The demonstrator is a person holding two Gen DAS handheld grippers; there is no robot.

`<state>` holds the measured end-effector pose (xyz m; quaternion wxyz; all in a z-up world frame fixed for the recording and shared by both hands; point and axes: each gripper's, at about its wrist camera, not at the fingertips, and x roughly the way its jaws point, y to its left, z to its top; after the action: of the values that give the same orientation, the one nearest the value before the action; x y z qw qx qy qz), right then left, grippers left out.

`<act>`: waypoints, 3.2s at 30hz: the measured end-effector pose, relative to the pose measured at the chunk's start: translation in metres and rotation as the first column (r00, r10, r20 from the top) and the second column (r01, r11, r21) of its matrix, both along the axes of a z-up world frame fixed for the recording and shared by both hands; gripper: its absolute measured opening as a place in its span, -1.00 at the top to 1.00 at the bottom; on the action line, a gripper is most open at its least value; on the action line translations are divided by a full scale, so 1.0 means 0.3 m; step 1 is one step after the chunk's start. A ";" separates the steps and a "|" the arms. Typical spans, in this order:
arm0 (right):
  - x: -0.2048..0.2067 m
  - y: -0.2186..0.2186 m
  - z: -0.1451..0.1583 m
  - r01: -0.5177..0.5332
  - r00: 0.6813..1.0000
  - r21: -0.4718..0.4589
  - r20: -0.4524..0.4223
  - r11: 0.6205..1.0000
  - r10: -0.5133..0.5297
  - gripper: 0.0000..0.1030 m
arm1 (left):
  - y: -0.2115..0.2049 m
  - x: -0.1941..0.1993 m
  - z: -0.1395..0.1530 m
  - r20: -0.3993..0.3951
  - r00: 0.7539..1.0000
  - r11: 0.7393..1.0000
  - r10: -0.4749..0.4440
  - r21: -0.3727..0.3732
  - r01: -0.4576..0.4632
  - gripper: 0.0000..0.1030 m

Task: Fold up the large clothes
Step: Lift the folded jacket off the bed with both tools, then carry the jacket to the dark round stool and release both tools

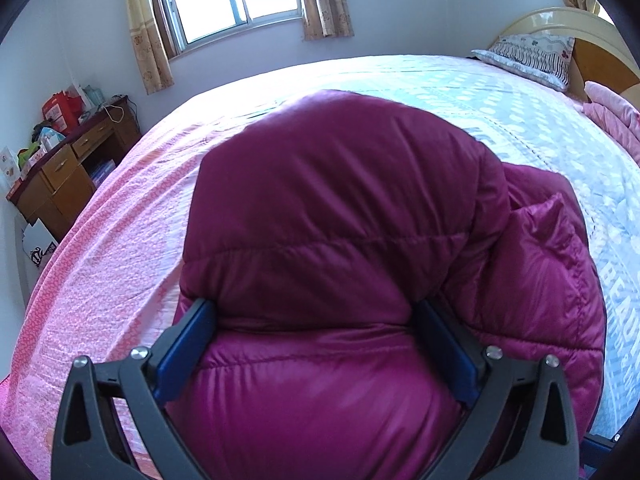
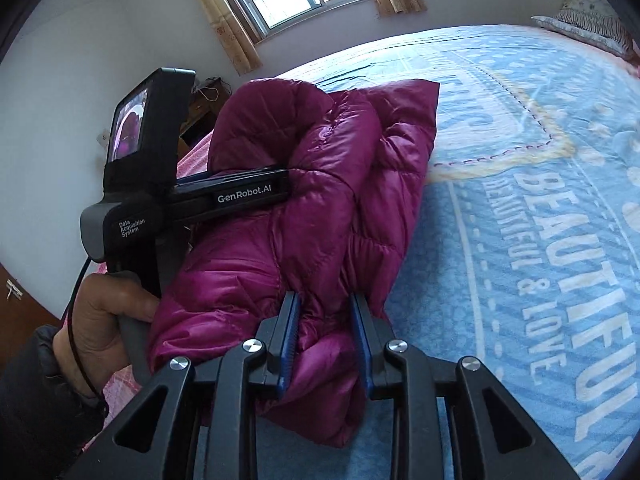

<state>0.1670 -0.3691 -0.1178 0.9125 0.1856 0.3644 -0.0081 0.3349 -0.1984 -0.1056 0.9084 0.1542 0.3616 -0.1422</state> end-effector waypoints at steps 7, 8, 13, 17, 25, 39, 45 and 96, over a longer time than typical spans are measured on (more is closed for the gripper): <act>-0.021 -0.009 -0.003 0.009 1.000 0.054 0.026 0.999 -0.010 0.47 | 0.028 -0.060 0.028 0.017 1.000 1.000 0.011 0.003 -0.011 -1.00; -0.023 -0.024 -0.014 0.009 0.999 0.077 0.031 0.997 -0.012 0.47 | 0.043 -0.072 0.039 0.002 1.000 1.000 -0.005 -0.011 0.005 -1.00; -0.069 -0.086 -0.028 0.026 0.997 0.272 0.067 0.962 -0.046 0.37 | 0.188 -0.148 0.129 -0.059 0.992 0.982 -0.113 -0.156 0.103 -1.00; -0.153 -0.173 0.020 0.034 0.975 0.433 0.182 0.901 -0.125 -0.58 | 0.313 -0.127 0.177 -0.049 0.990 0.969 -0.129 -0.218 0.115 -1.00; 0.010 -0.289 0.069 0.064 0.985 0.378 0.123 0.924 -0.118 -0.80 | 0.379 0.076 0.098 -0.217 0.971 0.903 -0.095 -0.429 -0.007 -1.00; 0.303 -0.160 -0.042 -0.057 0.998 0.139 0.038 0.989 0.052 -0.88 | 0.312 0.072 -0.056 -0.261 0.951 0.886 -0.167 -0.464 0.028 -1.00; 0.324 -0.098 -0.025 -0.094 0.996 0.060 0.008 0.994 0.093 -0.80 | 0.277 0.070 -0.052 -0.252 0.956 0.908 -0.150 -0.418 0.033 -1.00; -0.099 1.215 0.195 -0.671 0.726 0.019 0.219 0.741 0.651 0.25 | 1.061 -0.516 0.267 0.043 0.836 0.823 0.547 -0.210 -0.527 0.02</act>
<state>0.1373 -0.0045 -0.0593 0.8768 0.0873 0.3138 0.3537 0.1799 0.1199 -0.0256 0.9392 -0.0340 0.3287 0.0937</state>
